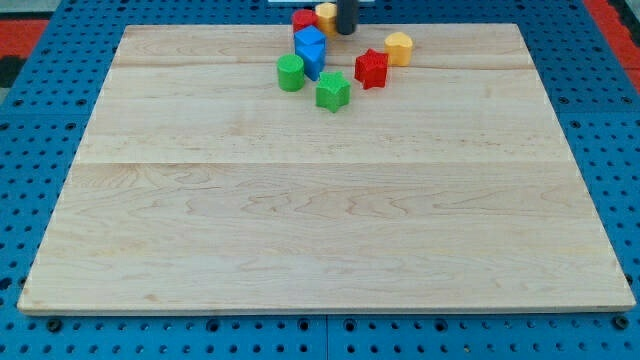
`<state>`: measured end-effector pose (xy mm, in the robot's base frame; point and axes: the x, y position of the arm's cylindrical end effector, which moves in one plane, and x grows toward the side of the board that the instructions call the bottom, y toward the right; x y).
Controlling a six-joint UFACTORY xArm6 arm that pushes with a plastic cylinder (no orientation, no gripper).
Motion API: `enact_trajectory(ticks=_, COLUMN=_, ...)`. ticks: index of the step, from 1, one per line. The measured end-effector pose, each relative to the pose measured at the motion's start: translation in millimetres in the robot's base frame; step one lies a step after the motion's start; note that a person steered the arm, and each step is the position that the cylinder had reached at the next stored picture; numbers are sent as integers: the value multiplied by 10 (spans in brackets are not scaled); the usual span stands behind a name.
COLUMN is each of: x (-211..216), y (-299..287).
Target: Push the green circle into the green star
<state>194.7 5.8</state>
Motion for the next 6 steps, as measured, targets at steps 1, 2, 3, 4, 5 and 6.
enact_trajectory(ticks=1, x=159, y=-711)
enact_trajectory(ticks=2, x=578, y=-975)
enact_trajectory(ticks=3, x=899, y=-211)
enact_trajectory(ticks=4, x=1311, y=-40)
enact_trajectory(ticks=5, x=1425, y=-116)
enact_trajectory(ticks=6, x=1474, y=-791)
